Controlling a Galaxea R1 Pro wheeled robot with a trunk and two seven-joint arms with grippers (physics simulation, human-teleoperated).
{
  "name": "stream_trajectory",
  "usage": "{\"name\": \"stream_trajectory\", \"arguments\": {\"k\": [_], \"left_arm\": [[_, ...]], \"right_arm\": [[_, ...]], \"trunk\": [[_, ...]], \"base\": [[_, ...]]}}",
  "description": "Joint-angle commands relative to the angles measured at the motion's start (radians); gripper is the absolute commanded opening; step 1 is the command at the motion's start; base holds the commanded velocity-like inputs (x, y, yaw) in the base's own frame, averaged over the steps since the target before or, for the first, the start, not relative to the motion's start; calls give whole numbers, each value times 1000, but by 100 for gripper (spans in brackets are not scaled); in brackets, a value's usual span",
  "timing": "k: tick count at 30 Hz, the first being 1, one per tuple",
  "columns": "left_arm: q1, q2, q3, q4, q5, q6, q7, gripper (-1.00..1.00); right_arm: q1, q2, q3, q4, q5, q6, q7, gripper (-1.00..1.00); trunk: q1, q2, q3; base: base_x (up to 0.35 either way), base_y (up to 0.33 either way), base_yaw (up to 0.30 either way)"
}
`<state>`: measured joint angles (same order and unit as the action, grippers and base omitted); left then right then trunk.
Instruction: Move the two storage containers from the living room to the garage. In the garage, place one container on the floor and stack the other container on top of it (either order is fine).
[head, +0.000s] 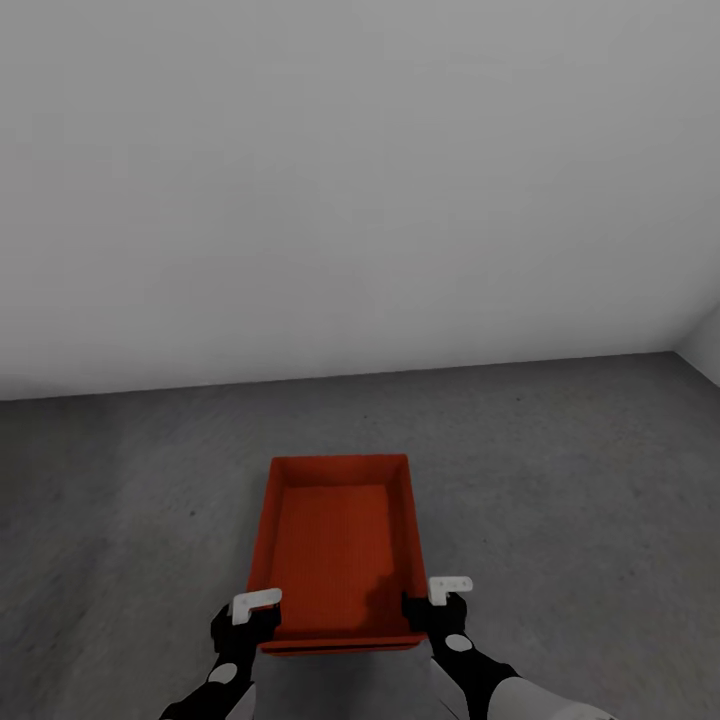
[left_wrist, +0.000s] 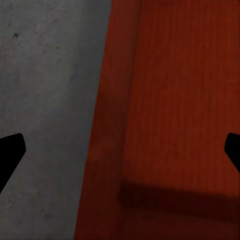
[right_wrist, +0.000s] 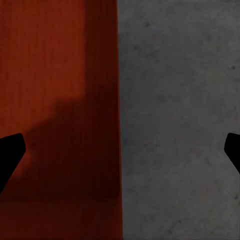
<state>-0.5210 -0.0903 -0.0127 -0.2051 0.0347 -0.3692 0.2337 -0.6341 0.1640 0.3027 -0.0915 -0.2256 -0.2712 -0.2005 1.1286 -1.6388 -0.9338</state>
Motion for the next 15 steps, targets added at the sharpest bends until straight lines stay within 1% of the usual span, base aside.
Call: {"name": "stream_trajectory", "arguments": {"k": [1,15], "left_arm": [[-1,0,-2,1,4,-4,3,100],[-1,0,-3,1,4,-4,2,100]], "right_arm": [[-1,0,9,1,-9,-3,-4,100],[-1,0,9,1,-9,-3,-5,100]], "trunk": [[-4,7,3],[-58,105,46]], "base": [[0,0,0],[0,0,0]]}}
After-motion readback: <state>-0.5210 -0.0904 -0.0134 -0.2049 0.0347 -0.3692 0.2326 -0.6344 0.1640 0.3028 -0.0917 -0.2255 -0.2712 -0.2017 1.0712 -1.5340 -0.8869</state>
